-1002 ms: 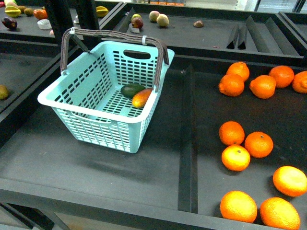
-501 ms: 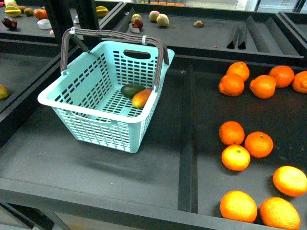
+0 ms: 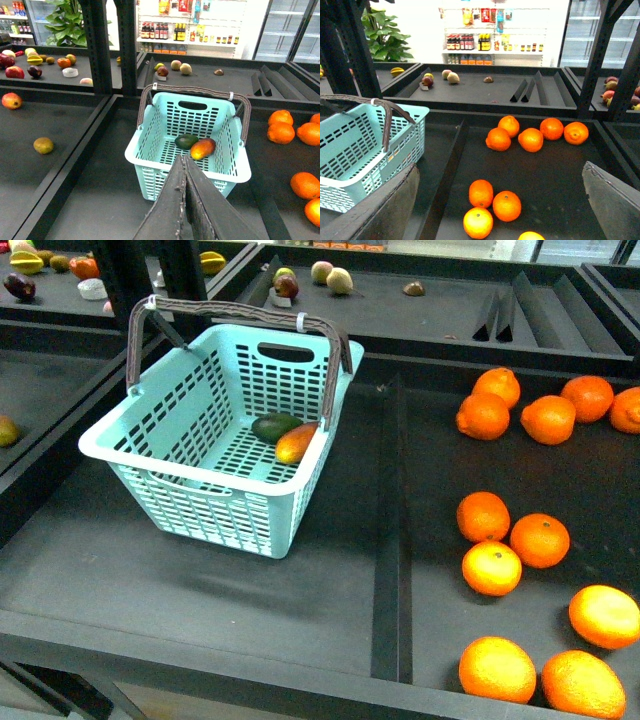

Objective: Pick mango and avocado into basket

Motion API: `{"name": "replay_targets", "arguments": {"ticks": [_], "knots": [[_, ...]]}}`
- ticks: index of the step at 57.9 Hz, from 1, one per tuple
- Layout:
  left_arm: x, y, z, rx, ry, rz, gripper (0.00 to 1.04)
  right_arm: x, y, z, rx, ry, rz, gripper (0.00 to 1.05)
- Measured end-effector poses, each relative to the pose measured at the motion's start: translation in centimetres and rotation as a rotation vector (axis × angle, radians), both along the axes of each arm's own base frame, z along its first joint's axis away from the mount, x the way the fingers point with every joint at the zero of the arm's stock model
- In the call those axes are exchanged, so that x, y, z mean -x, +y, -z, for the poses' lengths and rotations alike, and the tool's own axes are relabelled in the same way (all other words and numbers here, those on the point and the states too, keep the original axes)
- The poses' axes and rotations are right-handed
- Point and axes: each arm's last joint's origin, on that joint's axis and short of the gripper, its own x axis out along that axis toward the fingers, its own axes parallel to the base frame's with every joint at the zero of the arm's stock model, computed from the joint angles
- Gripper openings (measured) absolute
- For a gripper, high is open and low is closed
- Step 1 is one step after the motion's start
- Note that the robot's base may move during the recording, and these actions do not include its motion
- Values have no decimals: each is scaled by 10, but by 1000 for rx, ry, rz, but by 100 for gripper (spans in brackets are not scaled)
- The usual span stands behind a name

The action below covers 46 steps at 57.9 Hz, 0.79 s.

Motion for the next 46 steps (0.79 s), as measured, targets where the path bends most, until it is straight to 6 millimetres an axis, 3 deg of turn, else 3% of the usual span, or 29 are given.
{"name": "replay_targets", "arguments": {"ticks": [16,46], "knots": [[14,0,3,0,9,0,3,0,0,0,0,0,0,97],[14,0,3,0,6,0,3,0,0,0,0,0,0,97]]}}
